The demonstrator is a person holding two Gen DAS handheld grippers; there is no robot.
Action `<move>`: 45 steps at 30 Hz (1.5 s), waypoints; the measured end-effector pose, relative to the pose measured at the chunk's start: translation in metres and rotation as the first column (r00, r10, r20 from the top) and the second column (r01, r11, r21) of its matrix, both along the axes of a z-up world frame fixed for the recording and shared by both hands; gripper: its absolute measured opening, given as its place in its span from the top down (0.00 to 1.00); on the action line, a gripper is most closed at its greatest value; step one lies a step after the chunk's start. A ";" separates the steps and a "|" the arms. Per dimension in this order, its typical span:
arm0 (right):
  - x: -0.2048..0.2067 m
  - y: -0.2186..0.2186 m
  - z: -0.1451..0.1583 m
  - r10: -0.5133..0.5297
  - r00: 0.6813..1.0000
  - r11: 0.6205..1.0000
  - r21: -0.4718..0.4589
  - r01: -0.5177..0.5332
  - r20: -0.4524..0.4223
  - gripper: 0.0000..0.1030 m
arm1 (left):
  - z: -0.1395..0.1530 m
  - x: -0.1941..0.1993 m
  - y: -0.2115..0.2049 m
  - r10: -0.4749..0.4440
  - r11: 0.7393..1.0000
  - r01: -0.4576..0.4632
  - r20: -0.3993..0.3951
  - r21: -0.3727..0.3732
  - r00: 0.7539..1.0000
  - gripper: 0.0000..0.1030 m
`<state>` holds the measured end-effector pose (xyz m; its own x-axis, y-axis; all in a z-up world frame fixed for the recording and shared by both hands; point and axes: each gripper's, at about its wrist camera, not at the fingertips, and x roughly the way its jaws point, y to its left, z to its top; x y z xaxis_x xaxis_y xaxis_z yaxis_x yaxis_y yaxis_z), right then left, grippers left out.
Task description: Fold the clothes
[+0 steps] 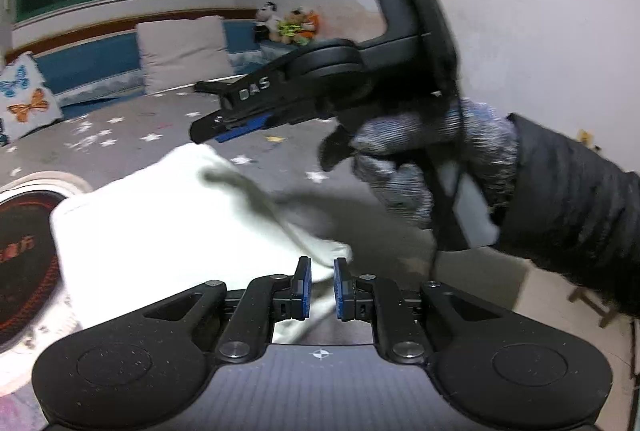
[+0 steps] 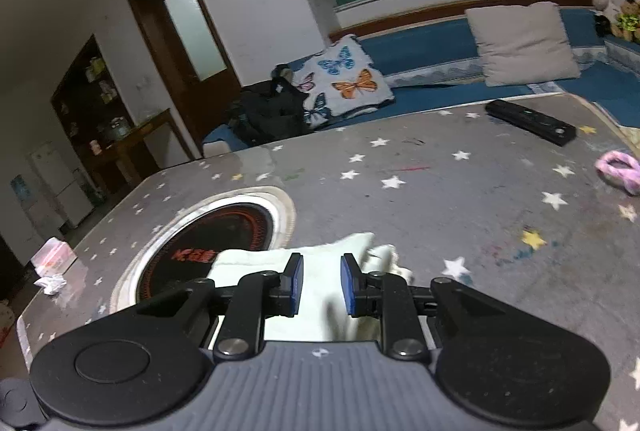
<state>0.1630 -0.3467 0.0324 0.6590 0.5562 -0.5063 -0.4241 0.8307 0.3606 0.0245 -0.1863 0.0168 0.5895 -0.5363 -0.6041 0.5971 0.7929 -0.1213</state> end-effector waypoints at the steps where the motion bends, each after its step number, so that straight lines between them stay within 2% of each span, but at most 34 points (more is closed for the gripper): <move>1: 0.003 0.004 -0.001 0.013 1.000 1.000 -0.006 -0.014 -0.004 0.80 | -0.003 0.002 0.001 0.007 1.000 -0.006 -0.004 0.012 1.000 0.88; 5: 0.017 0.015 -0.014 0.029 0.998 0.999 -0.035 -0.030 -0.051 0.80 | -0.014 0.004 0.003 0.014 0.998 -0.013 -0.021 0.067 1.000 0.88; 8: 0.022 0.013 -0.025 -0.005 0.996 0.998 -0.068 -0.001 -0.084 0.81 | -0.017 -0.006 0.008 0.008 0.995 -0.007 -0.014 0.099 1.000 0.87; 11: 0.015 0.001 -0.024 -0.047 0.995 0.997 -0.065 0.041 -0.092 0.79 | -0.017 -0.016 0.017 0.017 0.993 -0.017 0.006 0.120 1.000 0.78; 16: -0.029 -0.025 -0.010 -0.053 0.996 0.997 -0.054 0.050 -0.068 0.75 | -0.014 -0.038 0.035 0.014 0.987 -0.023 0.059 0.158 0.998 0.65; 18: -0.053 -0.032 -0.007 -0.034 0.997 0.998 -0.048 0.030 -0.068 0.68 | -0.014 -0.038 0.037 0.010 0.982 -0.025 0.082 0.185 0.997 0.64; 23: -0.109 -0.034 -0.009 0.009 0.997 0.999 -0.051 -0.013 -0.076 0.67 | -0.019 -0.041 0.039 -0.007 0.972 -0.020 0.115 0.233 0.993 0.64; 26: -0.125 -0.028 -0.015 0.000 0.999 0.996 -0.086 -0.005 -0.054 0.67 | -0.023 -0.039 0.040 0.001 0.969 -0.031 0.118 0.246 0.993 0.69; 29: -0.134 -0.023 -0.021 -0.010 0.999 0.995 -0.104 0.005 -0.042 0.68 | -0.026 -0.038 0.041 0.004 0.968 -0.035 0.126 0.250 0.992 0.83; 31: -0.137 -0.020 -0.024 -0.019 0.999 0.993 -0.119 0.015 -0.028 0.76 | -0.028 -0.038 0.043 0.002 0.967 -0.036 0.135 0.254 0.991 0.94; 33: -0.138 -0.021 -0.024 -0.037 0.999 0.992 -0.118 0.034 -0.021 0.84 | -0.028 -0.038 0.045 0.010 0.966 -0.046 0.140 0.253 0.990 0.97; 36: -0.141 -0.024 -0.021 -0.061 0.998 0.994 -0.095 0.061 -0.002 0.87 | -0.022 -0.041 0.050 0.028 0.970 -0.065 0.158 0.235 0.987 0.98; 40: -0.143 -0.033 -0.017 -0.091 0.996 0.993 -0.071 0.089 -0.011 0.87 | -0.017 -0.044 0.058 0.050 0.972 -0.086 0.164 0.220 0.985 0.98; 45: -0.146 -0.036 -0.026 -0.115 0.993 0.990 -0.087 0.111 -0.038 0.85 | -0.021 -0.047 0.060 0.051 0.968 -0.087 0.153 0.237 0.987 0.98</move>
